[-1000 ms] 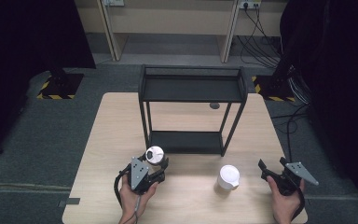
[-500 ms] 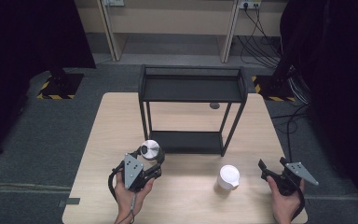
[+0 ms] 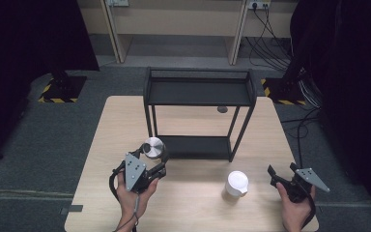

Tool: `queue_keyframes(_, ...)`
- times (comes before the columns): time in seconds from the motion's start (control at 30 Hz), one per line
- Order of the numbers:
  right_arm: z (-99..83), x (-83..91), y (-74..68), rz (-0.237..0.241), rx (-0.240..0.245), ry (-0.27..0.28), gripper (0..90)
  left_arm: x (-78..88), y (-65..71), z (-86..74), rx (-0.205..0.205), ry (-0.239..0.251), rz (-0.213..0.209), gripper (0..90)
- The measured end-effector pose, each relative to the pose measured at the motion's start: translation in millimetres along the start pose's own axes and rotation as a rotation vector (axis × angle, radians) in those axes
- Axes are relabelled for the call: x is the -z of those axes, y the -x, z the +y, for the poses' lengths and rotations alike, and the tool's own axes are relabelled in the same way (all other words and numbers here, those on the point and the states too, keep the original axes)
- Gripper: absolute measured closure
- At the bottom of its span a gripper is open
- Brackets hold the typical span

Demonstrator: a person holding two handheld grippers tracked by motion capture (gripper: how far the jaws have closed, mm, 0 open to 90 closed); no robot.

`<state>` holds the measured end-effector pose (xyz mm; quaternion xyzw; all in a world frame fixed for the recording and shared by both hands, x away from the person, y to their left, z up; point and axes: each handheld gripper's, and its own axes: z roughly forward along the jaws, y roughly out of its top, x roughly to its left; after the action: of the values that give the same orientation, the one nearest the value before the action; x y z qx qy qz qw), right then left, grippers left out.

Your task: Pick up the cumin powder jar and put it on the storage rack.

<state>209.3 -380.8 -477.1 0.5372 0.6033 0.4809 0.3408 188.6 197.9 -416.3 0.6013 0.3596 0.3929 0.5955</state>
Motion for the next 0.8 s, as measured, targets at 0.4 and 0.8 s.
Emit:
queue_keyframes(0.4,0.4,-0.2,0.2,0.001,-0.001,-0.002,6.8,-6.2,2.1,15.6,-0.012,0.014,-0.008,30.8)
queue_keyframes(0.8,0.6,-0.3,0.1,0.001,0.0,-0.003,6.8,-13.0,2.4,38.3,-0.028,0.033,0.011,30.8)
